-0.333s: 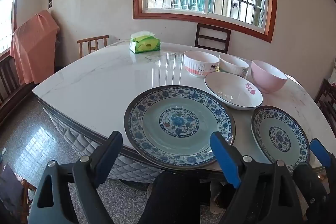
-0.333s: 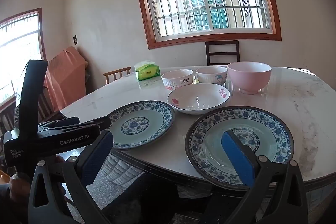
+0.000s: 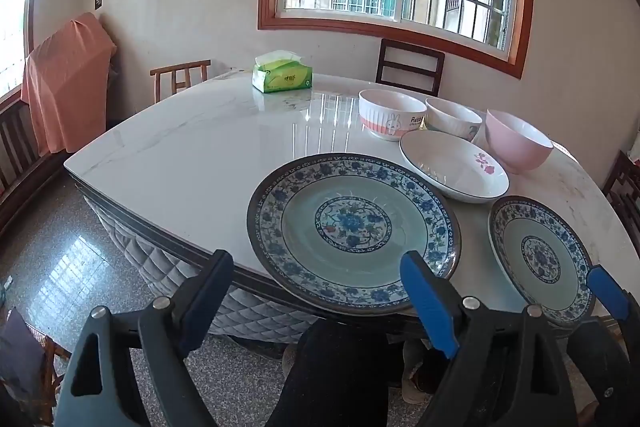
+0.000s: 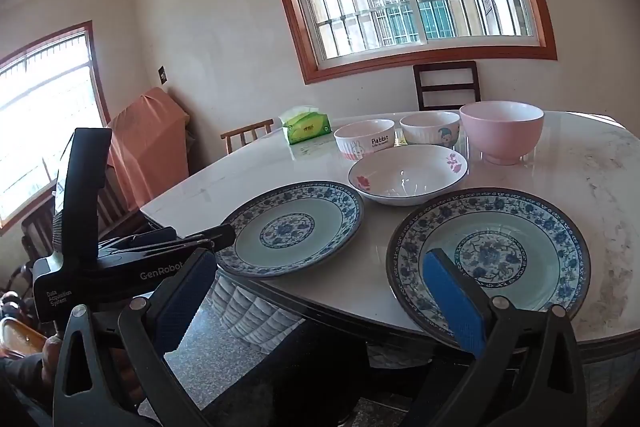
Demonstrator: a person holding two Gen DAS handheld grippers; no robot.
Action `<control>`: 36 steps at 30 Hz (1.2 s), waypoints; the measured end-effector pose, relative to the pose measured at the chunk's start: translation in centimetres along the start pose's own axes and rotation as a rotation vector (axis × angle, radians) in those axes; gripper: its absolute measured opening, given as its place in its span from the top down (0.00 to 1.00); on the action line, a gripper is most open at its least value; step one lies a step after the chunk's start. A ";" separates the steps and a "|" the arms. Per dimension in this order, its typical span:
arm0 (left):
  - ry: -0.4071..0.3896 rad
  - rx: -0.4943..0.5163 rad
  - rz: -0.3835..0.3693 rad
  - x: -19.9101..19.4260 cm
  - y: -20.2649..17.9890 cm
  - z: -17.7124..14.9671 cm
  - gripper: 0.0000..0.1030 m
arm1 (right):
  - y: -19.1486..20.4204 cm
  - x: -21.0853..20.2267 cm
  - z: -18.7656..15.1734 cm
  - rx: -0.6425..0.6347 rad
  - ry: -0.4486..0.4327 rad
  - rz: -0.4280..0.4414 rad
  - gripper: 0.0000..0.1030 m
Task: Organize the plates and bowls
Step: 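Move the right gripper toward the rim of the large blue-and-white plate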
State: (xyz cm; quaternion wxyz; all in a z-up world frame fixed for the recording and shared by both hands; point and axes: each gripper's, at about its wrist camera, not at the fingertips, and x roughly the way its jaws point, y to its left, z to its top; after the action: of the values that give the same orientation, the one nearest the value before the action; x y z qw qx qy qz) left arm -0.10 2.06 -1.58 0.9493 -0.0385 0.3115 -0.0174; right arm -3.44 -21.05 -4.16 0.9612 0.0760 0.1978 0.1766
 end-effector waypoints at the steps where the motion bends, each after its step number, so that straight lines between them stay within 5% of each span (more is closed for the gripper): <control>1: 0.029 -0.006 0.022 0.2 -0.4 0.6 0.15 | 0.2 -0.1 0.0 0.004 0.003 0.008 0.00; 36: 0.092 -0.001 0.018 3.6 2.7 2.1 0.15 | 1.1 6.9 2.6 0.113 0.207 0.168 0.08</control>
State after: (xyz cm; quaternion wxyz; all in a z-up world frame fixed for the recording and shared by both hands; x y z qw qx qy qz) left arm 4.08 4.65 -2.31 0.9341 -0.0355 0.3552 -0.0103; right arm 3.24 -17.70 -4.02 0.9117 0.1275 0.2984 0.2520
